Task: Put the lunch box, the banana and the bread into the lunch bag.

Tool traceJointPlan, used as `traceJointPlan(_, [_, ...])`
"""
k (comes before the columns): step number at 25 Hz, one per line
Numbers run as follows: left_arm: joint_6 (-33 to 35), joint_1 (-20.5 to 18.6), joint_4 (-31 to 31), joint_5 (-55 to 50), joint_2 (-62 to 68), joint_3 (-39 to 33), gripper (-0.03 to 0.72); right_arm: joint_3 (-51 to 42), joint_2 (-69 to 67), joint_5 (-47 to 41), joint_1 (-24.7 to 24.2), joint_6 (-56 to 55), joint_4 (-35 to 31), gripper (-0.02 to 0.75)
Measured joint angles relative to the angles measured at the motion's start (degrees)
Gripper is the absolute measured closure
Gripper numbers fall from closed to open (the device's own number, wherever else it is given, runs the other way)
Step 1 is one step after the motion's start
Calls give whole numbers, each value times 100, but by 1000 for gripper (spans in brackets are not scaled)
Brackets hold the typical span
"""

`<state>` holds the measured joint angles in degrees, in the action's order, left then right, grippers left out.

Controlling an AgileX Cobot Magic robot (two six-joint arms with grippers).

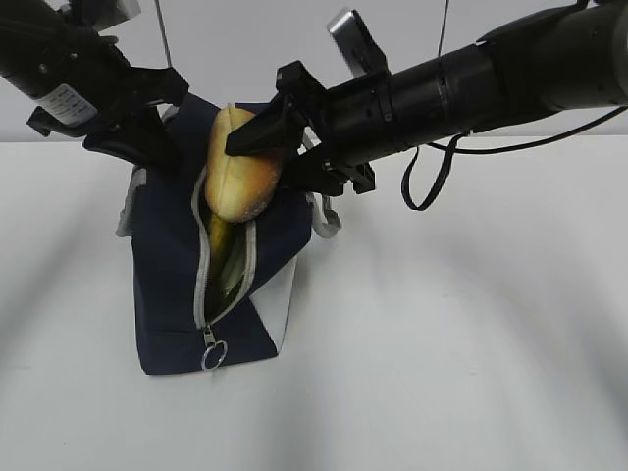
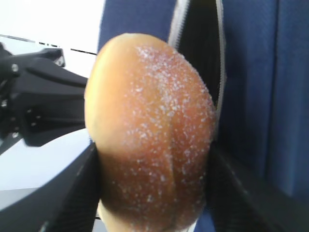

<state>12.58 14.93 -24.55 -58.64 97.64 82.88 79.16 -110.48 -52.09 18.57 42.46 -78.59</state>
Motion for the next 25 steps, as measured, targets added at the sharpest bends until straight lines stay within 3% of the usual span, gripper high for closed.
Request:
traceJointPlan(16, [0,0,-5,0,0,0,691,356,-724,85,39,-213,108,276])
traceJointPlan(21, [0,0,-11,0,0,0,691,380,-737,73,39,-227,130,123])
traceJointPlan(25, [0,0,-11,0,0,0,691,391,-737,-70,39,-227,130,79])
